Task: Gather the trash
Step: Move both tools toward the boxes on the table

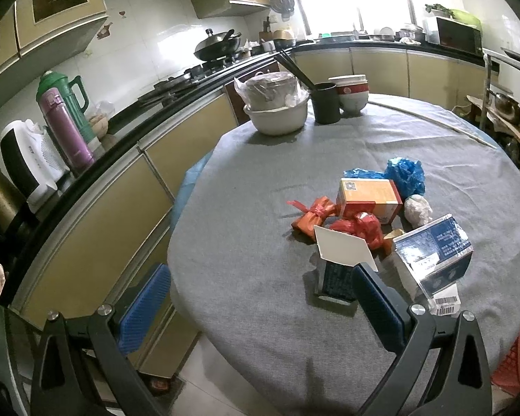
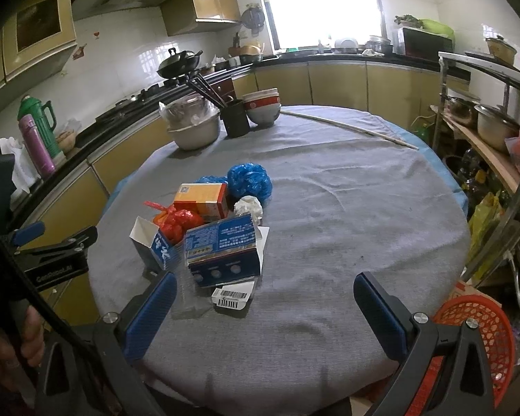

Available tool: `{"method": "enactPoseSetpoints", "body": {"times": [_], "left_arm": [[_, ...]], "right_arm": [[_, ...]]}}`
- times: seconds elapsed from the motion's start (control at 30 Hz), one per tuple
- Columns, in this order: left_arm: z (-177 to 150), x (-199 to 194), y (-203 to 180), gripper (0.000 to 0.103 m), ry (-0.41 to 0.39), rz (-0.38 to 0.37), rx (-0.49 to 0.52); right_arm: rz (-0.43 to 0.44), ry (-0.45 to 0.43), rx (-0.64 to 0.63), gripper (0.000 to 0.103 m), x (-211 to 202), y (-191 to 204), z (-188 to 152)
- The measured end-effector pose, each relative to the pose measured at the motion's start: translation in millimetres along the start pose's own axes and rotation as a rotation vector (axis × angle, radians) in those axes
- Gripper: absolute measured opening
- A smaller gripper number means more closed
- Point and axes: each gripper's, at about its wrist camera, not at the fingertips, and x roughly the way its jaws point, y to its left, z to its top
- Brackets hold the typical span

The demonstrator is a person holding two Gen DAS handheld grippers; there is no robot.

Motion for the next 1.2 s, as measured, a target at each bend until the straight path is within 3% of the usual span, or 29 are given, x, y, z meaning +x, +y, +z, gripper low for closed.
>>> {"method": "enactPoseSetpoints", "body": {"times": [0.9,1.07,1.2], "left_arm": [[-2,22,-11,0.103,0.057,-0.035,0.018],[-1,38,-13,0.103,0.099,-0.146,0.016],[0,52,-14,0.103,0.136,-0.256,0.017]], "right_arm": [[0.064,0.114,0.032,0.103,33,-12,-13],[0.140,0.138,0.053,0.101,51,-19,-22],[0.202,0.176,0.056,0.090,67,-21,-28]]}}
